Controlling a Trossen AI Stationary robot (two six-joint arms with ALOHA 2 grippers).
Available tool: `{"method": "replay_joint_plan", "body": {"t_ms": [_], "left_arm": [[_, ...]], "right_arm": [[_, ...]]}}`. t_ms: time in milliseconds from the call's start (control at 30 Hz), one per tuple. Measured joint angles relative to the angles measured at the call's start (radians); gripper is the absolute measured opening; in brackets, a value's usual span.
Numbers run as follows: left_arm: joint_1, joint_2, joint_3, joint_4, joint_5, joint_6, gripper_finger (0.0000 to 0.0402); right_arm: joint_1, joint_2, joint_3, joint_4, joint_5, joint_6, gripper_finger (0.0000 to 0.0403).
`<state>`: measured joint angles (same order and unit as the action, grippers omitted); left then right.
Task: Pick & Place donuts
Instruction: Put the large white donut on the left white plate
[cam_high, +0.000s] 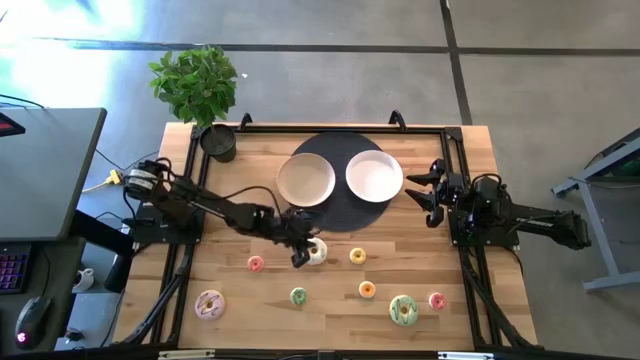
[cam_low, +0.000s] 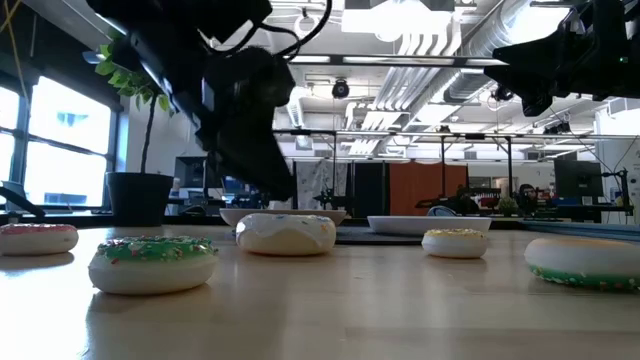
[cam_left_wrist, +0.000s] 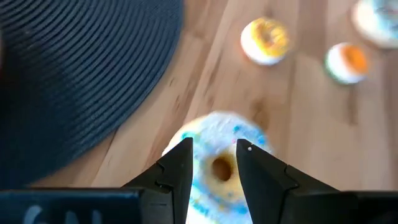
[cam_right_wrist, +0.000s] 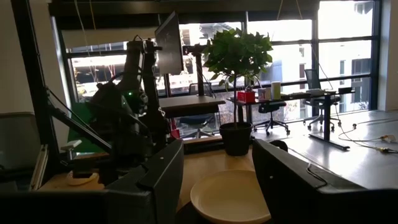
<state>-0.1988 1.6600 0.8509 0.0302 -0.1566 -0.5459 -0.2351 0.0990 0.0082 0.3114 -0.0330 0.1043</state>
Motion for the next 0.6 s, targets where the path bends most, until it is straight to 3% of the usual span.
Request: {"method": "replay_joint_plan", "body": {"t_ms": [133, 600], "left_arm": [[-0.020, 0.001, -0.001, -0.048, -0.114, -0.045, 0.0122], [-0.025, 0.001, -0.002, -0.063, -0.084, -0.064, 0.0122]], "right_arm": [[0.000, 0.000, 0.000, 0.000, 0.000, 0.001, 0.0188], [0.000, 0.000, 0.000, 0.000, 0.000, 0.009, 0.0188]]}}
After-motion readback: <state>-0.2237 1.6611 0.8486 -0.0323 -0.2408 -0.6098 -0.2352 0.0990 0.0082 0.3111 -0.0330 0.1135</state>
